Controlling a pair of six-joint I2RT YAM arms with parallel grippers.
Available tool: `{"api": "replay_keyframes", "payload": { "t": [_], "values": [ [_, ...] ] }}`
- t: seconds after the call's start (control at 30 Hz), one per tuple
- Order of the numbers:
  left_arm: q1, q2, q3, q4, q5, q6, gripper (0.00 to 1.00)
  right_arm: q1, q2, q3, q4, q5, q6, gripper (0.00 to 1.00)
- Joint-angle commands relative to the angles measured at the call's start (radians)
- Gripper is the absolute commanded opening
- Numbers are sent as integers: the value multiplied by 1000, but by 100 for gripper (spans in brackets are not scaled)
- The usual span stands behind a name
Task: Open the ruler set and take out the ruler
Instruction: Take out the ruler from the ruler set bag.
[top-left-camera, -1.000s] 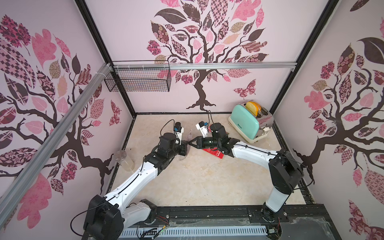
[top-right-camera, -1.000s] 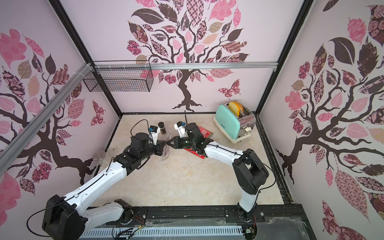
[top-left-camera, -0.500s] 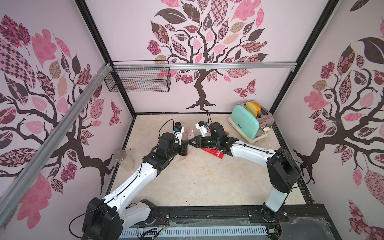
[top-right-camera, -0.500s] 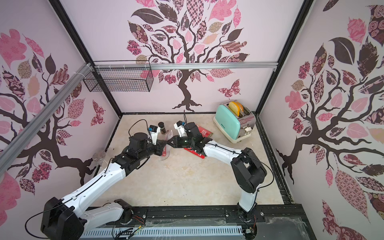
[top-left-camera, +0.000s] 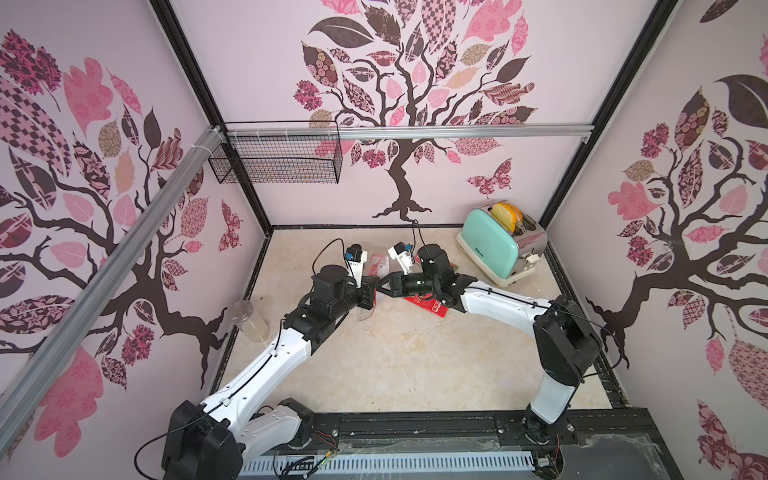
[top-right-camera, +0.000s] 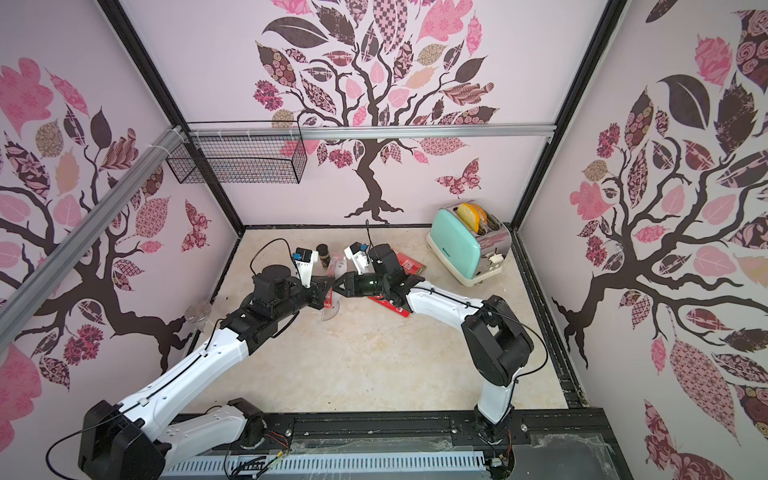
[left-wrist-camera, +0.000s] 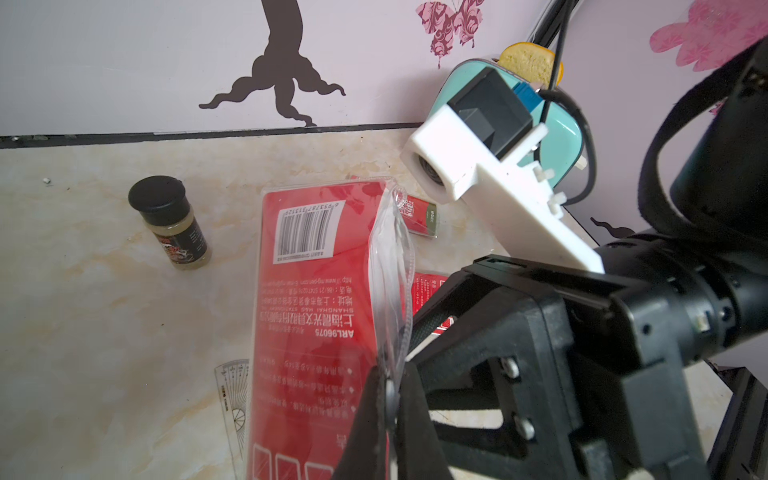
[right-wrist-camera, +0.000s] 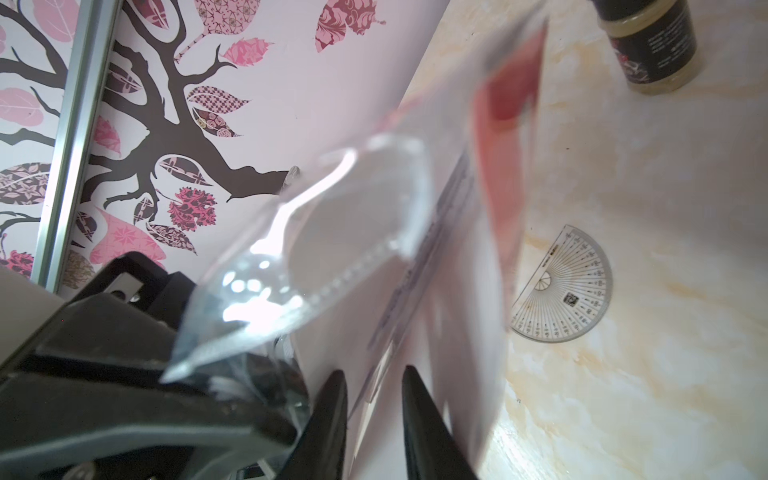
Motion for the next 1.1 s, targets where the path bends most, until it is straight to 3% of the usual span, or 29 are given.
{"api": "replay_keyframes", "payload": {
  "t": [0.0, 0.33, 0.5, 0.67, 1.07],
  "values": [
    [1, 8, -8, 80, 54, -18, 0, 6, 10, 8, 37, -53, 10, 29],
    [0, -31, -34, 127, 99, -57, 0, 7, 37, -32, 277, -162, 108, 32],
    [0, -41, -37, 140, 121, -68, 0, 8, 40, -31, 297, -162, 118, 26],
    [0, -44, -40, 127, 89, -56, 0, 8, 18, -28, 213, -125, 75, 14],
    [1, -24, -41, 111, 5, -15, 0, 3, -73, -9, -49, 62, -27, 2]
  ]
}}
